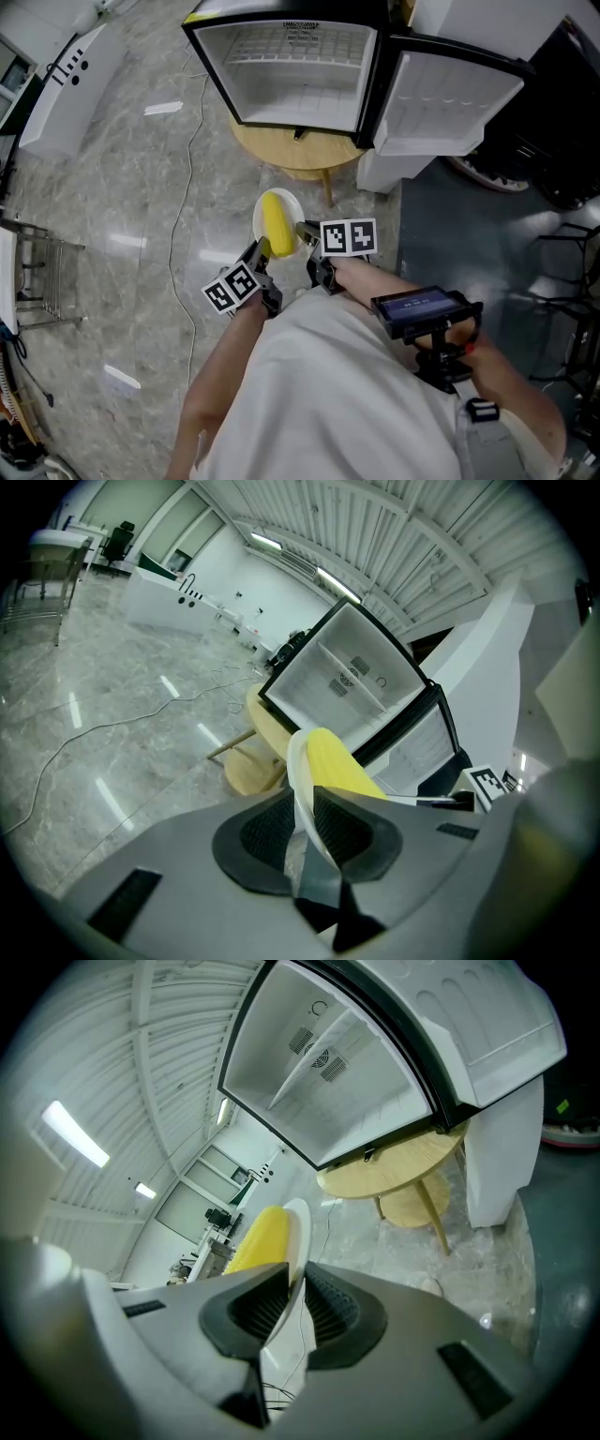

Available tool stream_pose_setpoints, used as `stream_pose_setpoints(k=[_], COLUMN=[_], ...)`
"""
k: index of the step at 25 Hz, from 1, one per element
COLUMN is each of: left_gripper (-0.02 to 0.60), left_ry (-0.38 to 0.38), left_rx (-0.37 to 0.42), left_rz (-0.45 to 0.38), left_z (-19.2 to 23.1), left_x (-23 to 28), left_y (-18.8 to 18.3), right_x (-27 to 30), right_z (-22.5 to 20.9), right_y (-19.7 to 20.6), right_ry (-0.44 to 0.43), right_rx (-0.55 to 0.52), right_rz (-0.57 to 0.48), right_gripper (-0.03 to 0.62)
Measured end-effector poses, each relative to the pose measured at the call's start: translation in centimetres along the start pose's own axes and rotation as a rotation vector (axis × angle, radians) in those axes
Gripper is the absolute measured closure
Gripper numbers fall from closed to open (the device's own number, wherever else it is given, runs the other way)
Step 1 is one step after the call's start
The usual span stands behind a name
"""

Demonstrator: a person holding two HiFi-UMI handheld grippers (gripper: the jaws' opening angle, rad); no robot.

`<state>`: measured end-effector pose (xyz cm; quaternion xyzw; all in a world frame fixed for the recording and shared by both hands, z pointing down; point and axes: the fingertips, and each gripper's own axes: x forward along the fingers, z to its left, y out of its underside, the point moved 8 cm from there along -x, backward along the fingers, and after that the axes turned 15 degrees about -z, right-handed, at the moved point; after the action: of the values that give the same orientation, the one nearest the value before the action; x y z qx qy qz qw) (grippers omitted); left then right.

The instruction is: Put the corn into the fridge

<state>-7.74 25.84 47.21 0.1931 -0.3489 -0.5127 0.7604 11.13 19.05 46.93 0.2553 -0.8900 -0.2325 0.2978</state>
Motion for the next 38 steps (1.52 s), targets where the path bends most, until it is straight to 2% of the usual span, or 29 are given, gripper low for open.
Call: stream_pose_setpoints(k=[24, 38], left_gripper=[0.517, 0.517], left_ry=[0.009, -0.003], left_rx=[0.014, 0.012], left_rz=[0.052, 0.072], left_z=[1.0, 2.9], left_x=[7.1, 11.3], left_y=[-3.6, -6.6], right_x=[5.4, 10.2], right_z=[-1.6, -2.0], right_y=[-4.8, -7.4], right_ry=[0.031, 0.039], right_rx=[0.019, 0.037], right_rz=[0.006, 0.030], right_gripper=[0.534, 0.534])
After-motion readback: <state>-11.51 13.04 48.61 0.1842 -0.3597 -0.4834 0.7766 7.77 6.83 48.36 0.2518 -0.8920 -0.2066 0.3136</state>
